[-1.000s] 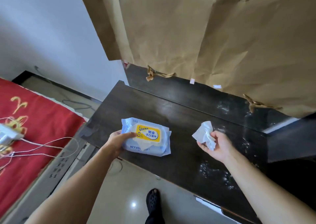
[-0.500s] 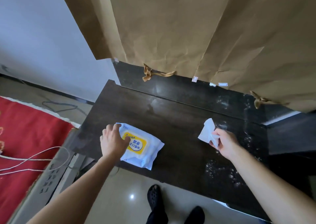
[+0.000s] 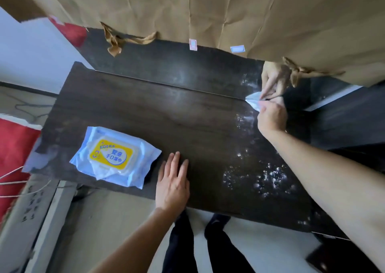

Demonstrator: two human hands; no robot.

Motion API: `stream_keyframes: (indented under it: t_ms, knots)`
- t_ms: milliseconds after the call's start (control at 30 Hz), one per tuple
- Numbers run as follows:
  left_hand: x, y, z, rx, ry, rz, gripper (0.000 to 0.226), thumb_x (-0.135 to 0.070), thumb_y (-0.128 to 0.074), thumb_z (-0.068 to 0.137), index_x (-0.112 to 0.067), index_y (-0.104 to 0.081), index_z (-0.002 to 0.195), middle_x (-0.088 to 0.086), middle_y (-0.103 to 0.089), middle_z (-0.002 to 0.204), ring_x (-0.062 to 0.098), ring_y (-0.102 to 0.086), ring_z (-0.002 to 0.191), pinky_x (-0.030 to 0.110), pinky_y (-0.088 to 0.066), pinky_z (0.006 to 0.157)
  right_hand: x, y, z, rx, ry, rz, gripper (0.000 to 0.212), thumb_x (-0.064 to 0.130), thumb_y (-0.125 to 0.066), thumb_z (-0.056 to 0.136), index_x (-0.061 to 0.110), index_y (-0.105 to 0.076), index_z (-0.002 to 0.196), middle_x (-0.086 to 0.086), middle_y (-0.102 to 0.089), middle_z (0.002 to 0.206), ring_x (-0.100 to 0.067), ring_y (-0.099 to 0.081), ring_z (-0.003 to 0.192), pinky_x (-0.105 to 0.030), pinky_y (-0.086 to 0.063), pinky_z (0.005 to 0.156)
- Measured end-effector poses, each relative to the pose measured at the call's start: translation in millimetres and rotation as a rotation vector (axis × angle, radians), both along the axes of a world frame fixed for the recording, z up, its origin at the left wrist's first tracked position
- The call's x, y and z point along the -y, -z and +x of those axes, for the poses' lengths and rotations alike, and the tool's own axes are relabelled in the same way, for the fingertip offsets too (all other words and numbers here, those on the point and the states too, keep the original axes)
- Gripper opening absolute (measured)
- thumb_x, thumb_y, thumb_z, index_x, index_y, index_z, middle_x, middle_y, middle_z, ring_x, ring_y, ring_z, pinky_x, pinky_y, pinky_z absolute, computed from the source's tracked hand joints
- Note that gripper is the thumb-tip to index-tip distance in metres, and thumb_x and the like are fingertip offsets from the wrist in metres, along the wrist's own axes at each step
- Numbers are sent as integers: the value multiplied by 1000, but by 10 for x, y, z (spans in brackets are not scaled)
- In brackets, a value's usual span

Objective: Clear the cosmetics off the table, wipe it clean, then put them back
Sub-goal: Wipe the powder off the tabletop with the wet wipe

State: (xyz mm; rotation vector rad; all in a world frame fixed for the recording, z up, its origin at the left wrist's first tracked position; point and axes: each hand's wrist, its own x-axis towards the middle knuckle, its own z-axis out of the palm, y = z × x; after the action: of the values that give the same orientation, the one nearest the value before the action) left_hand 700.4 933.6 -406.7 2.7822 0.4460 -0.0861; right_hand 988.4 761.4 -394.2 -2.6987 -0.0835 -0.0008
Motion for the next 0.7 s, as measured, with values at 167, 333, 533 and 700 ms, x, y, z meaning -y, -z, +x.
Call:
stream_keyframes:
  t_ms: [167, 333, 533, 700]
  knots:
    - [12, 116, -49, 81, -27, 30, 58, -8, -38, 73, -5, -55, 128, 21, -44, 143, 32, -30, 136, 45, -25, 111, 12, 43, -286, 120, -232, -8, 21, 0, -54, 80, 4, -72, 91, -18, -60, 84, -35, -52, 78, -38, -44, 66]
    - [47, 84, -41, 77, -63, 13, 58, -4, -42, 71, -6, -54, 128, 20, -42, 144, 34, -34, 136, 42, -21, 114, 324, -50, -1319, -134, -666, 38, 13, 12, -57, 84, 10, -68, 77, -3, -56, 77, -23, -52, 73, -33, -48, 61]
    - [41, 121, -41, 108, -62, 33, 58, 0, -48, 70, -5, -56, 127, 21, -43, 144, 34, -34, 136, 42, -22, 115, -13, -41, -115, 79, -425, -66, 25, -8, -56, 78, 6, -70, 93, -16, -58, 88, -35, -55, 81, -35, -44, 71]
    - [41, 153, -46, 125, -59, 49, 57, 1, -51, 71, -4, -57, 127, 20, -42, 145, 34, -35, 136, 46, -27, 113, -257, 120, -356, -7, -454, -86, 32, -5, -49, 81, 8, -67, 104, -16, -56, 103, -33, -48, 97, -32, -37, 80]
